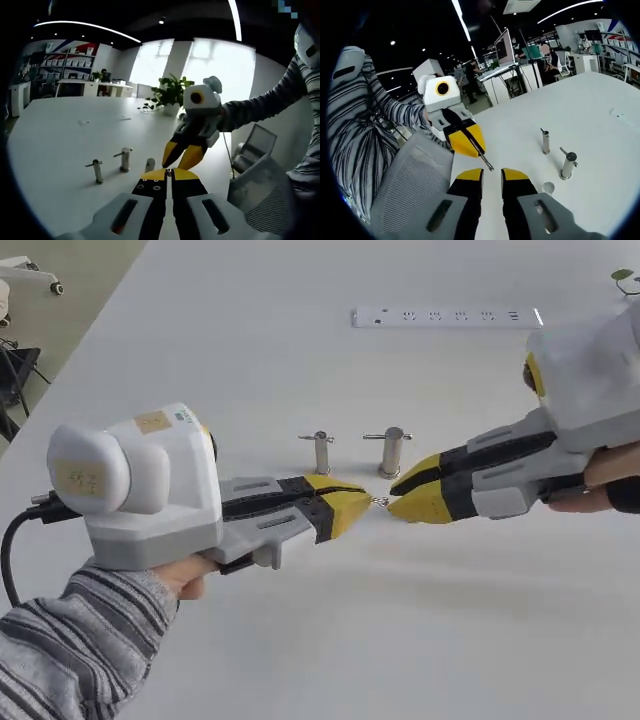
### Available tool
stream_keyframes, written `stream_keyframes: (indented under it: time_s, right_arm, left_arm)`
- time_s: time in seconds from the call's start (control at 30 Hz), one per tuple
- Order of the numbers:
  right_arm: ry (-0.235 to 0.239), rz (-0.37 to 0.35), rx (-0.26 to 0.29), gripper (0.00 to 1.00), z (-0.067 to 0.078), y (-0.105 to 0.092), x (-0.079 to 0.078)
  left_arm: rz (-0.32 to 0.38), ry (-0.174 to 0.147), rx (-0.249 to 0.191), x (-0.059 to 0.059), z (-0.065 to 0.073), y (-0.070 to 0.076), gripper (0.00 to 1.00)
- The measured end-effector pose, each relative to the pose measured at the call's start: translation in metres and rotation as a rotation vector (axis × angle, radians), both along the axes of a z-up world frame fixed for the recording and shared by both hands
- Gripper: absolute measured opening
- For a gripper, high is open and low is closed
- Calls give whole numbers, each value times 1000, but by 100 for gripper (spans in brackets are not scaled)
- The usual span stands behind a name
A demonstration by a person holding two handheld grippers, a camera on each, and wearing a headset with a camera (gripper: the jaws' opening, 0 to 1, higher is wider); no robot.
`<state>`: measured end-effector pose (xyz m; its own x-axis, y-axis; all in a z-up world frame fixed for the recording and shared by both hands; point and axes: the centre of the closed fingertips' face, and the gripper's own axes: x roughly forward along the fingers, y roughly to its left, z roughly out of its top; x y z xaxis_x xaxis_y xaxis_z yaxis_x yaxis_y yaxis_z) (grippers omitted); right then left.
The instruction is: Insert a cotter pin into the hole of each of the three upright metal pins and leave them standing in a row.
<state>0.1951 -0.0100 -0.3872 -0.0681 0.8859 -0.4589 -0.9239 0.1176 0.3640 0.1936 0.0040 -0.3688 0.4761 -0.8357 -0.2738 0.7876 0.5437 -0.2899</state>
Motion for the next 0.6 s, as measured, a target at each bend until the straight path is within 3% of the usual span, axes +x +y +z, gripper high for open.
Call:
stream_keyframes:
  time_s: [0.3, 0.6]
  right_arm:
    - [12, 37, 23, 8, 1, 2, -11]
    - [0, 67, 31, 1, 4, 4, -15]
  left_arm:
    - [-47, 21, -61, -7, 6, -8, 0]
    - [-57, 34, -82, -10, 7, -11, 0]
